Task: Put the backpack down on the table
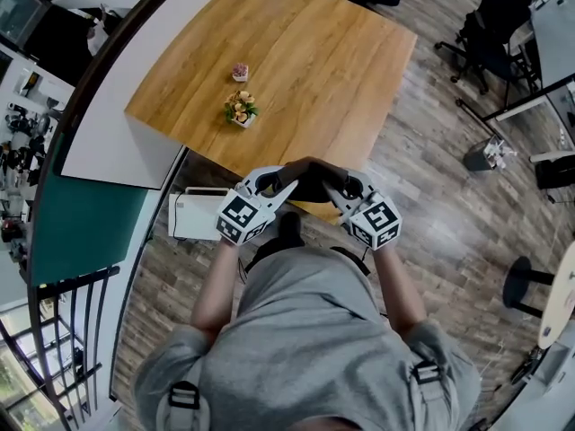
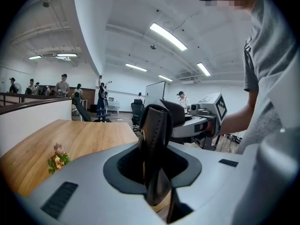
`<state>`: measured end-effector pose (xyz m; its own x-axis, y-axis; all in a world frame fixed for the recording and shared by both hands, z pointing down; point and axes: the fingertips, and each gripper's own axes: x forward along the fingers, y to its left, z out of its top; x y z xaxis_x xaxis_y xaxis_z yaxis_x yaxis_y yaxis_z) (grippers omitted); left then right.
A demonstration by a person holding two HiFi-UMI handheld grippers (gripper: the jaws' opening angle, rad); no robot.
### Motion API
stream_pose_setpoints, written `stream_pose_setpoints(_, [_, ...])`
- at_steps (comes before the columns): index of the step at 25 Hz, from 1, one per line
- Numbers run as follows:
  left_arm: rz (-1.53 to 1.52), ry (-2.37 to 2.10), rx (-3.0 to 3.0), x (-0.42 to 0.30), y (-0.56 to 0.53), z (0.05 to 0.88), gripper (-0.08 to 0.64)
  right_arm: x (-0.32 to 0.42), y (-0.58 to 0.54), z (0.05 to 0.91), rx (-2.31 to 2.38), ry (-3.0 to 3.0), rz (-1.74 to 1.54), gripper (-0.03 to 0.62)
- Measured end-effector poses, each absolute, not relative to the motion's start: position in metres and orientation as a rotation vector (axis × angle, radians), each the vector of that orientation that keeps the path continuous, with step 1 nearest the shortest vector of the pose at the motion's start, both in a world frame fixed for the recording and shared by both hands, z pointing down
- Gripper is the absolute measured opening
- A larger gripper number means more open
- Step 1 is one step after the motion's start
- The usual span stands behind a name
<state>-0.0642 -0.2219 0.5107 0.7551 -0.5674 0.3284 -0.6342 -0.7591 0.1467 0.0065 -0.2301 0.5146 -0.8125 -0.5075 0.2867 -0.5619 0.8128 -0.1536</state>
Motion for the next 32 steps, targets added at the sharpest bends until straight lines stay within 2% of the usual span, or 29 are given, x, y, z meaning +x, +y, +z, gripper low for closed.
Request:
stream_pose_setpoints(11, [0.403,-0.839,2.769,-0.081,-0.267,0.517,0.104,-0.011,-0.269,0.520,0.948,-2.725,0.298,0.077])
stream_pose_setpoints(32, [0.458,-0.847,2.777,-0.085,-0.284,0.523,0.106,-0.016,-0.286,0.525,0.939,-2.696,0.272,0.075])
